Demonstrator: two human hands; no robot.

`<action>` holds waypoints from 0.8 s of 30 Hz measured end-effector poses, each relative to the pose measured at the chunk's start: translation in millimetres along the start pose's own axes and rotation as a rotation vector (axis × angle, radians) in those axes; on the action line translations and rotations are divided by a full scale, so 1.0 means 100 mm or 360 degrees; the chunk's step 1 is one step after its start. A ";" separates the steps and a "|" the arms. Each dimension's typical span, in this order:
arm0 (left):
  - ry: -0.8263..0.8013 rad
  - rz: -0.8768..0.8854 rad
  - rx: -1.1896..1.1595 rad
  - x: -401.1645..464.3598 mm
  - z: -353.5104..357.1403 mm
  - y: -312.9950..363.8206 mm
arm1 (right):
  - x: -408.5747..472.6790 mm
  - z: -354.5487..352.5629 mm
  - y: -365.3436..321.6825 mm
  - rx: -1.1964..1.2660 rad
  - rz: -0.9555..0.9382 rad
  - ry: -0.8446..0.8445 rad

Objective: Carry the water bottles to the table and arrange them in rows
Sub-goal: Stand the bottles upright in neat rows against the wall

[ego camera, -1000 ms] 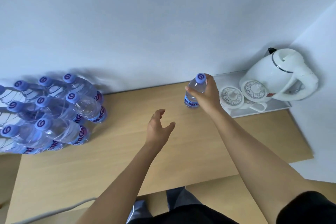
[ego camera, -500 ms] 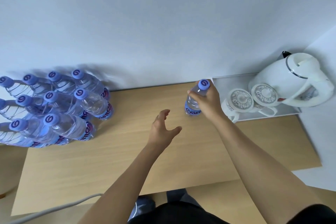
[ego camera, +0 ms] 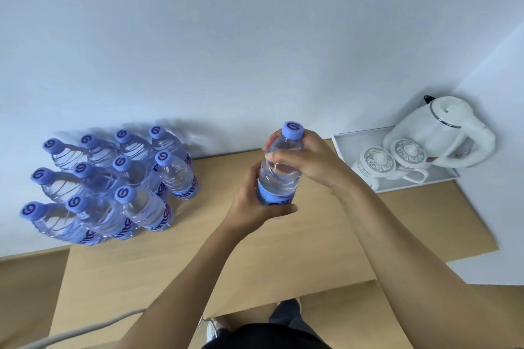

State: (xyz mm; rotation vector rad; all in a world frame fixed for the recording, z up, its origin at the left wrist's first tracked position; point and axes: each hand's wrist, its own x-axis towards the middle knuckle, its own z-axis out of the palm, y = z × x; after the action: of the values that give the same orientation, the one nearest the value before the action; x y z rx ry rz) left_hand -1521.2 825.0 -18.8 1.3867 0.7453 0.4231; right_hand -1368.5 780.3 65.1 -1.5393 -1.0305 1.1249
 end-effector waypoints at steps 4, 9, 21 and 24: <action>-0.0029 0.0110 0.0028 -0.16 -0.11 0.20 | -0.02 0.19 -0.36 0.0015 -0.0059 -0.0055; 0.0132 0.0134 0.0029 -0.40 -0.22 0.39 | -0.01 0.40 -0.60 0.0153 -0.0066 -0.0007; 0.0430 0.0296 0.0024 -0.56 -0.25 0.75 | -0.12 0.97 -0.74 0.0167 -0.0383 0.0956; 0.0449 0.0288 0.0030 -0.60 -0.26 0.77 | -0.11 0.97 -0.78 0.0127 -0.0372 0.0963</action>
State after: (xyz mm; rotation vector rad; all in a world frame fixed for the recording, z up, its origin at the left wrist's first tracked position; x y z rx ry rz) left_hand -1569.8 816.3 68.9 1.4341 0.8560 0.7670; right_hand -1472.6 805.6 129.0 -1.5116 -0.7121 0.4791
